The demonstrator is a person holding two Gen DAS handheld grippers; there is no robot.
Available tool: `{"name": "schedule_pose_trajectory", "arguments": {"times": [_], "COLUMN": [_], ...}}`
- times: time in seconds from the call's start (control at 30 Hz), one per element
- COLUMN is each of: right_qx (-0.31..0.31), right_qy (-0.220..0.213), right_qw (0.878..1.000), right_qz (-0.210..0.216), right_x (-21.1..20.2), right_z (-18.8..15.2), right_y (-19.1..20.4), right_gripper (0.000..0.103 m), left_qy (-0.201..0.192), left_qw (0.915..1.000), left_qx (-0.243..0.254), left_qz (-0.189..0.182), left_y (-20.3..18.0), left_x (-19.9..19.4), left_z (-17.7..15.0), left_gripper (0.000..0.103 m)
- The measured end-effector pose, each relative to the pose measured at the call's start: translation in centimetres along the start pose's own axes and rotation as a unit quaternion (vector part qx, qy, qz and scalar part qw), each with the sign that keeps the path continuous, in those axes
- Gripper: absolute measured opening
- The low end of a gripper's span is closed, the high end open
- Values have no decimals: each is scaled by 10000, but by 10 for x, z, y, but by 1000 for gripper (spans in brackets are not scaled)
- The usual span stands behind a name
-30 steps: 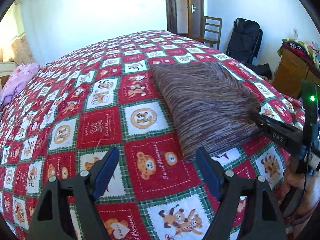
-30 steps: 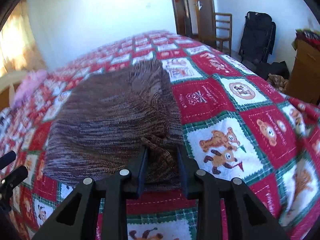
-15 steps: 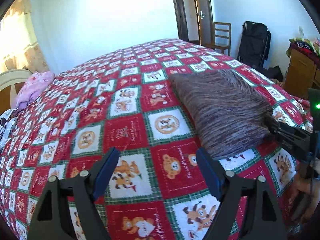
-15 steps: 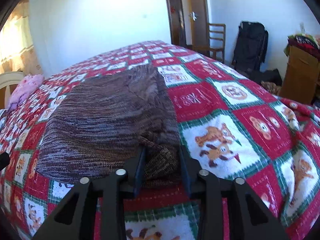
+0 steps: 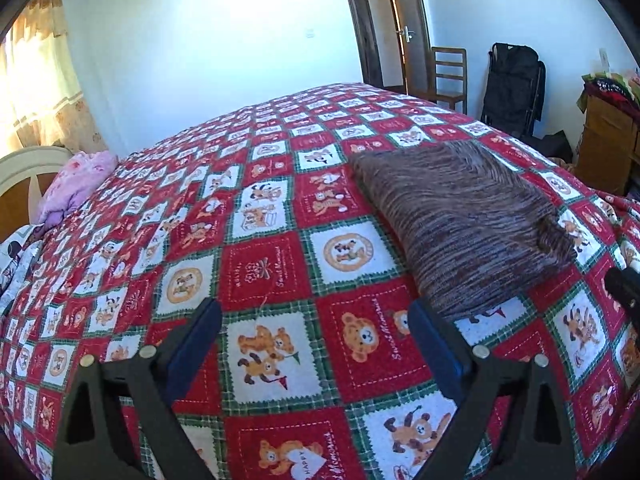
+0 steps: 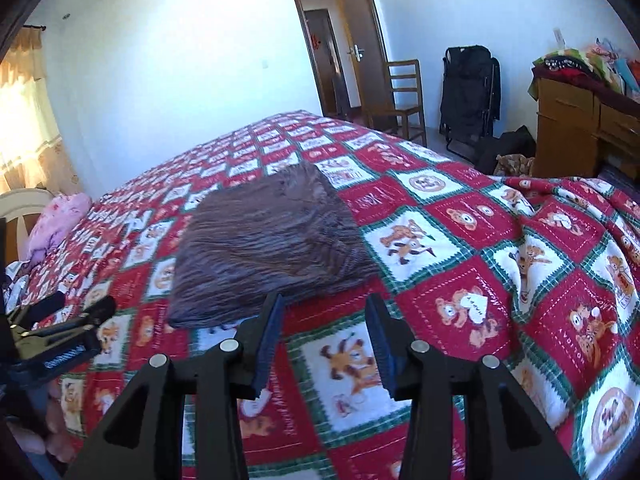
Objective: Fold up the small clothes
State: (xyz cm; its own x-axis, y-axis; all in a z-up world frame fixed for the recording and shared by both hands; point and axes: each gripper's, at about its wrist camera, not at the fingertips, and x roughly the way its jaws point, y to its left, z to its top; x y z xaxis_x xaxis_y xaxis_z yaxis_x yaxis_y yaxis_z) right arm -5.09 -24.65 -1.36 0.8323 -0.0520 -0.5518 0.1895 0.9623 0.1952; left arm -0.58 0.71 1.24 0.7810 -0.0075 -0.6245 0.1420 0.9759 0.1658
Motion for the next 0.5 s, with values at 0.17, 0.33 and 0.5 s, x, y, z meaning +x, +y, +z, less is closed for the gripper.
{"name": "schedule_pose_trajectory", "arguments": {"times": [0.17,0.33,0.5], "right_qx": [-194,-314,-446], "right_qy": [-181,-246,-228], "right_qw": [9996,9991,9987], "right_qz": [55,132,66], "right_x": [-8,-11,-10], "right_z": [7,11,10], "right_y": [21,35,40], "right_gripper": [62,62,62], "left_qy": [83,173,345], "left_qw": [9997,9994,9986], "left_qx": [-167,-296,-404], "left_qz": [133,83,38], "left_y": [8,15,21], "left_x": [1,2,7], "left_z": [0,-1,-3], "left_gripper": [97,97,98]}}
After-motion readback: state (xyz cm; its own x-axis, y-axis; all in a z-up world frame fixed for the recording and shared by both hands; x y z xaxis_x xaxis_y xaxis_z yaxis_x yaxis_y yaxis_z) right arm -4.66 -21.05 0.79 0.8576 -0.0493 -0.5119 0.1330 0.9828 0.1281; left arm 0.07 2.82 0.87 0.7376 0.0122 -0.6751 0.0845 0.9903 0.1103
